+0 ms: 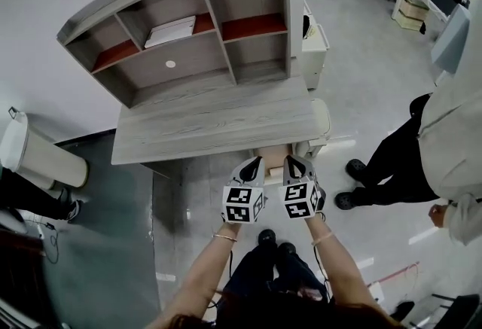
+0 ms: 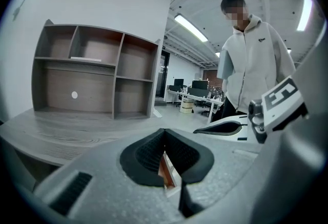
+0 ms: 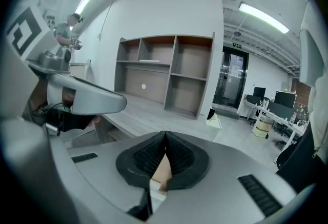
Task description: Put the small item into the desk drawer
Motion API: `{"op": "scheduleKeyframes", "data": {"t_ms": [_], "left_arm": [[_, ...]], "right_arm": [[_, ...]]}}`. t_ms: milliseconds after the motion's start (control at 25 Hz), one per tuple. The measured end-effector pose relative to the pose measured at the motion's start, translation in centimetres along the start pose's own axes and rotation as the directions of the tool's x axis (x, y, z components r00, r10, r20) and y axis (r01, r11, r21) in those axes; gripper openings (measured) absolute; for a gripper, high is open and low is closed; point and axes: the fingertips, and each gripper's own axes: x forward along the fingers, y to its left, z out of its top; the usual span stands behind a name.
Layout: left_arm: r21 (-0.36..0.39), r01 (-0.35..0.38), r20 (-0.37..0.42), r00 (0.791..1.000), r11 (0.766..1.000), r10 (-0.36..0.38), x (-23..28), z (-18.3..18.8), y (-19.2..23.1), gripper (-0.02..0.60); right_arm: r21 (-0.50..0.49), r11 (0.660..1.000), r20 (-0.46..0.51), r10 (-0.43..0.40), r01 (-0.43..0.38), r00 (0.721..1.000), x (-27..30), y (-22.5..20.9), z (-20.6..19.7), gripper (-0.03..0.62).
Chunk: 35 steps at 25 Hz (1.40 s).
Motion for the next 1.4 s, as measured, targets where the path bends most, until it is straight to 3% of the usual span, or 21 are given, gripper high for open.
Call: {"op": "scheduleKeyframes", "data": {"t_ms": [840, 1400], "left_arm": [[0.027, -0.032, 0.081, 0.996, 0.999, 0.03, -7.1, 4.4, -6.9, 0.015], [0.041, -0.009, 0.177, 0.984, 0.999, 0.001, -12.1, 12.1, -7.5, 0.015]], "right_arm": [[0.035, 0.998, 0.189, 0.041, -0.049, 0.981, -10.5, -1.0, 4.1, 0.002], [0.062, 0.997, 0.335, 0.018, -0.041, 0.942, -16.4, -1.1, 12.4, 0.002]]}}
